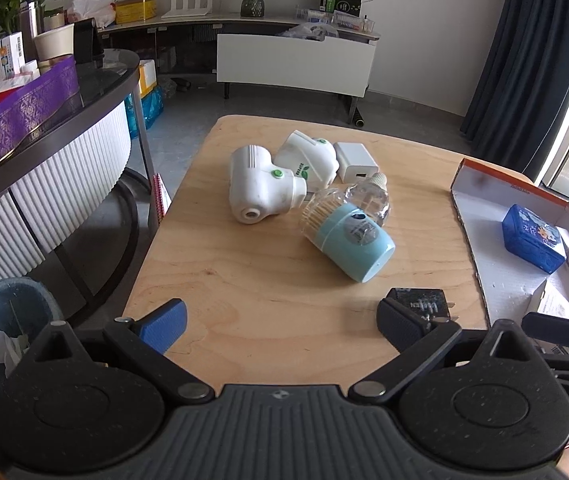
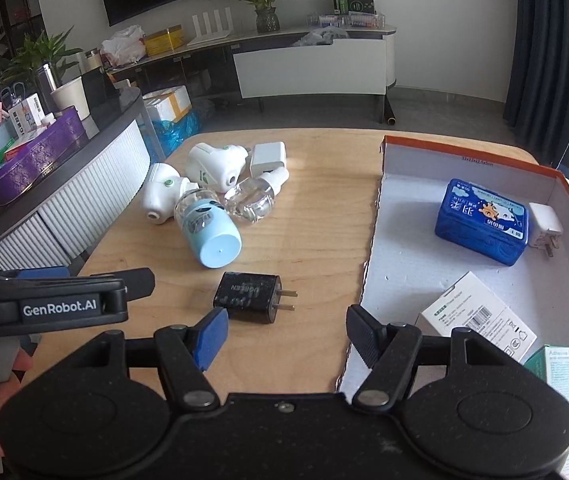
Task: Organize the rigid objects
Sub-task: 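Grasp the black UGREEN charger with the right gripper while the left grasps the toothpick jar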
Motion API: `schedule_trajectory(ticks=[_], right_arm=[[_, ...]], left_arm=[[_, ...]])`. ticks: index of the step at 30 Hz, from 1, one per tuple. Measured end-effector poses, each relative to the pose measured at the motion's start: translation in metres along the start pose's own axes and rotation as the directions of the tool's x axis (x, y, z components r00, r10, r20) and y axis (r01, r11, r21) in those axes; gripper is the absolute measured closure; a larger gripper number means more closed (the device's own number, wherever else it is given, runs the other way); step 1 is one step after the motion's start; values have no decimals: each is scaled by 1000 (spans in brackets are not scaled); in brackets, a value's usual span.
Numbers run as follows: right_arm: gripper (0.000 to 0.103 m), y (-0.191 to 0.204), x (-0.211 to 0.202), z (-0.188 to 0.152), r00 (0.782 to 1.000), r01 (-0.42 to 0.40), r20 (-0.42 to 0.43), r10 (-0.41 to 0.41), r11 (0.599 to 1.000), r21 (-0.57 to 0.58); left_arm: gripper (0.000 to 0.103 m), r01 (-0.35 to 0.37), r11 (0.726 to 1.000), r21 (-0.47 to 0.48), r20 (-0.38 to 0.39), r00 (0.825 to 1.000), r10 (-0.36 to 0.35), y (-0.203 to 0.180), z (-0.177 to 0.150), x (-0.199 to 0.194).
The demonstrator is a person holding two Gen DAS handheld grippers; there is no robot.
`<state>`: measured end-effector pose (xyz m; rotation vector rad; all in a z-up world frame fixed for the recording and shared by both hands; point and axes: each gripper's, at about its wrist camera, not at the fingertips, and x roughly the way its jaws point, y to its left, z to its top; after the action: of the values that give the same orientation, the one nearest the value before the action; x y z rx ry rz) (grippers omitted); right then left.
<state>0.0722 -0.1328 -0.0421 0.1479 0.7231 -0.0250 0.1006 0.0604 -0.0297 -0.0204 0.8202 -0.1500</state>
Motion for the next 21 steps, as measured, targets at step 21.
schedule_trajectory(ticks=[21], right_arm=[[12, 17, 65, 9, 997, 5, -83, -5, 1000, 7]], left_arm=[[0, 1, 999, -35, 0, 1000, -1, 18, 4, 15]])
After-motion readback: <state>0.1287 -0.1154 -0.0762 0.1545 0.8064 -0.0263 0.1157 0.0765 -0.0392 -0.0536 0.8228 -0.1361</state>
